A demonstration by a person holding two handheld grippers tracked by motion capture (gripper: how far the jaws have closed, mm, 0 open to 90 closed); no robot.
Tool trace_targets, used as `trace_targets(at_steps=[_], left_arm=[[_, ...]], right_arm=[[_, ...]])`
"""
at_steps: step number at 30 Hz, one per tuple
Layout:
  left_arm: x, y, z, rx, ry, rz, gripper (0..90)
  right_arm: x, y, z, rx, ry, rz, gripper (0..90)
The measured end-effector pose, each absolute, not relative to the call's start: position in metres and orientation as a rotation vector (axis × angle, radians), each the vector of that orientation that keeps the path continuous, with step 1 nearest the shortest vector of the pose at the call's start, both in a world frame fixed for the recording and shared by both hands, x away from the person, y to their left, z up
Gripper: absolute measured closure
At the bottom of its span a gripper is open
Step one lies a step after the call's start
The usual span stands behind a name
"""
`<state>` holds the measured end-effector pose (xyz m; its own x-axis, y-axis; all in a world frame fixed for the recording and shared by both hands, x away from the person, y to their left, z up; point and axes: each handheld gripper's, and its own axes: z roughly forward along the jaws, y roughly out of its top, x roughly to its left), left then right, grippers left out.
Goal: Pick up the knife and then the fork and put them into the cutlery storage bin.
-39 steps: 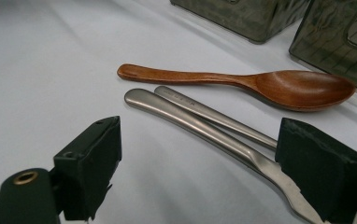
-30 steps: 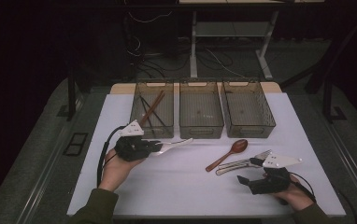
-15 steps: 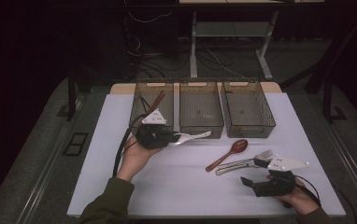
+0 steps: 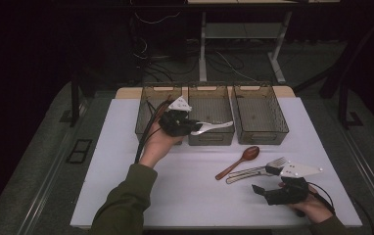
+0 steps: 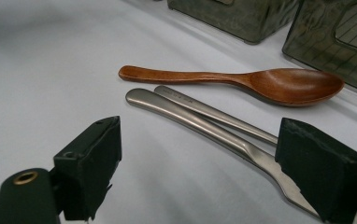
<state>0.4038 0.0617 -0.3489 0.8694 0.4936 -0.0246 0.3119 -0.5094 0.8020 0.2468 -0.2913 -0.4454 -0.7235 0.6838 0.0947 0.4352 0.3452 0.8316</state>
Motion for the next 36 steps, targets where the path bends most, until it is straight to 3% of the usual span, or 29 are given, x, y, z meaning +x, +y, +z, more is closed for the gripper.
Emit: trace_targets(at_steps=[9, 20, 36], left_arm=[[0.437, 0.048, -0.368, 2.217, 0.603, 0.259, 80.5], [0.448, 0.04, -0.386, 2.272, 0.654, 0.209, 80.0], [0.432, 0.049, -0.369, 2.167, 0.644, 0.196, 56.2]], right_arm=[[0.25, -0.29, -0.445, 0.999, 2.343, 1.323, 14.3], [0.25, -0.291, -0.445, 0.991, 2.342, 1.318, 14.3], [0.251, -0.291, -0.444, 1.006, 2.345, 1.33, 14.3]])
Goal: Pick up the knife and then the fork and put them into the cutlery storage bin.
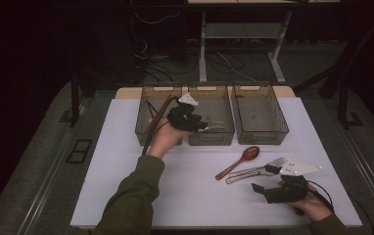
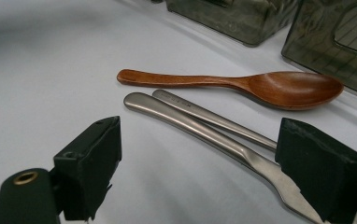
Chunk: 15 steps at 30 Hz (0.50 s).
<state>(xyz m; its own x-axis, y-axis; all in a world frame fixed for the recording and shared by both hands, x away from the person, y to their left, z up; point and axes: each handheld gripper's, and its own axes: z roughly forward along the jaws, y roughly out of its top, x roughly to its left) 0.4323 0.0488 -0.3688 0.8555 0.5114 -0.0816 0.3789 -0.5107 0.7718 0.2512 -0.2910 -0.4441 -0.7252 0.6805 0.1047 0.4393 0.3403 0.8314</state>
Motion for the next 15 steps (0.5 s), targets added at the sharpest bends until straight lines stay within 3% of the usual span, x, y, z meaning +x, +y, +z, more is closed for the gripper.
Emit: trace_targets(at_steps=[11, 15], left_arm=[[0.376, 0.075, -0.367, 2.102, 0.638, 0.171, 39.2], [0.355, 0.087, -0.375, 2.09, 0.653, 0.181, 33.6]], right_arm=[[0.268, -0.292, -0.43, 1.097, 2.36, 1.264, 14.5], [0.276, -0.286, -0.425, 1.124, 2.375, 1.305, 37.9]])
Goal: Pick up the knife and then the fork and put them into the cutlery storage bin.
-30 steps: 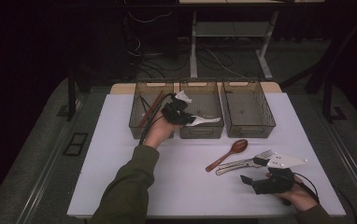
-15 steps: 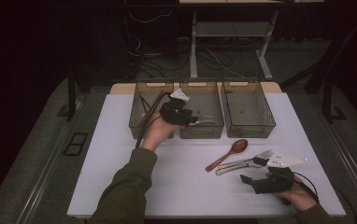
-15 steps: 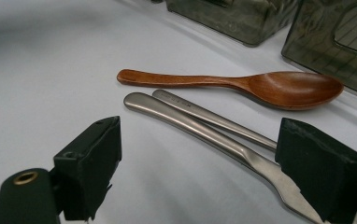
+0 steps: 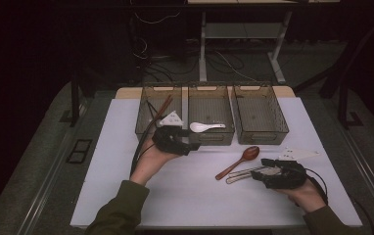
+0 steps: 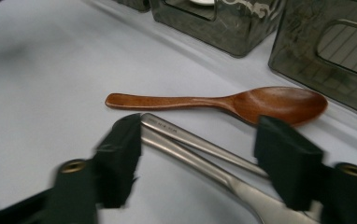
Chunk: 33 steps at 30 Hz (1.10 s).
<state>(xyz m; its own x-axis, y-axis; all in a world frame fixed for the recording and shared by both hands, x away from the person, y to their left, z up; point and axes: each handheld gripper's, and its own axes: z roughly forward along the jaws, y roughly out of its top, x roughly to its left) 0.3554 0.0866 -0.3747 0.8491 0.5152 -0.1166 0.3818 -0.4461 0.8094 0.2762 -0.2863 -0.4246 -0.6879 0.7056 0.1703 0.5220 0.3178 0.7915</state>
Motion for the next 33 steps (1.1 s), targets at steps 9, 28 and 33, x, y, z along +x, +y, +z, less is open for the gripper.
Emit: trace_targets(at_steps=[9, 28, 33], left_arm=[[0.319, 0.118, -0.394, 2.05, 0.716, 0.211, 21.9], [0.269, 0.166, -0.433, 2.01, 0.83, 0.242, 0.3], [0.264, 0.168, -0.438, 2.025, 0.819, 0.23, 0.0]], right_arm=[[0.3, -0.261, -0.428, 1.095, 2.455, 1.252, 81.5], [0.329, -0.226, -0.445, 1.041, 2.554, 1.129, 89.2], [0.335, -0.22, -0.445, 1.051, 2.542, 1.134, 89.2]])
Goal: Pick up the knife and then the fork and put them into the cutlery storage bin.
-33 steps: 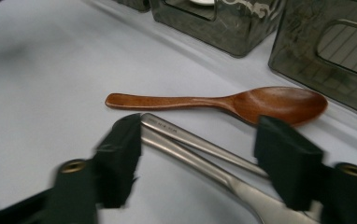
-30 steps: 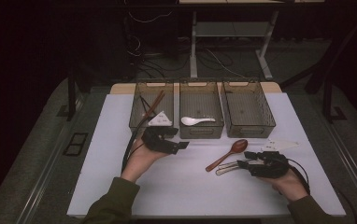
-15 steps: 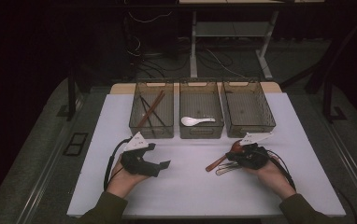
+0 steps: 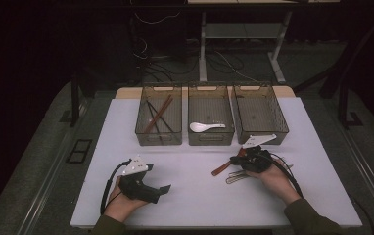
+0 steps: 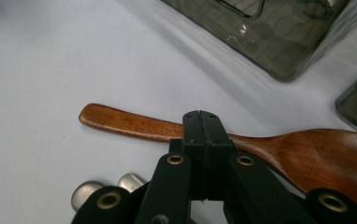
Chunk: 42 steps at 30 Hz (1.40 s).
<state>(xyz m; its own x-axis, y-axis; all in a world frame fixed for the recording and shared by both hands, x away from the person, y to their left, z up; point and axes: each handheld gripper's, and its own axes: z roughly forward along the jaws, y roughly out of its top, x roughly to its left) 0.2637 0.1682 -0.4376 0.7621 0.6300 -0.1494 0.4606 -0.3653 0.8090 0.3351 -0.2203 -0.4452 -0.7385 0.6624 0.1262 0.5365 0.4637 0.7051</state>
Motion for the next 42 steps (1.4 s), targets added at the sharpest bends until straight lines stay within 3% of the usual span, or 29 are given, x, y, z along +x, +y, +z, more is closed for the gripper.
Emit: trace_targets(at_steps=[23, 31, 42], left_arm=[[0.266, 0.168, -0.441, 2.043, 0.78, 0.218, 0.0], [0.266, 0.169, -0.442, 2.044, 0.765, 0.214, 0.0], [0.267, 0.169, -0.444, 2.057, 0.765, 0.208, 0.0]], right_arm=[[0.364, -0.185, -0.451, 1.041, 2.521, 1.092, 89.2], [0.365, -0.22, -0.433, 1.1, 2.439, 1.133, 88.2], [0.37, -0.28, -0.427, 1.265, 2.368, 1.089, 64.6]])
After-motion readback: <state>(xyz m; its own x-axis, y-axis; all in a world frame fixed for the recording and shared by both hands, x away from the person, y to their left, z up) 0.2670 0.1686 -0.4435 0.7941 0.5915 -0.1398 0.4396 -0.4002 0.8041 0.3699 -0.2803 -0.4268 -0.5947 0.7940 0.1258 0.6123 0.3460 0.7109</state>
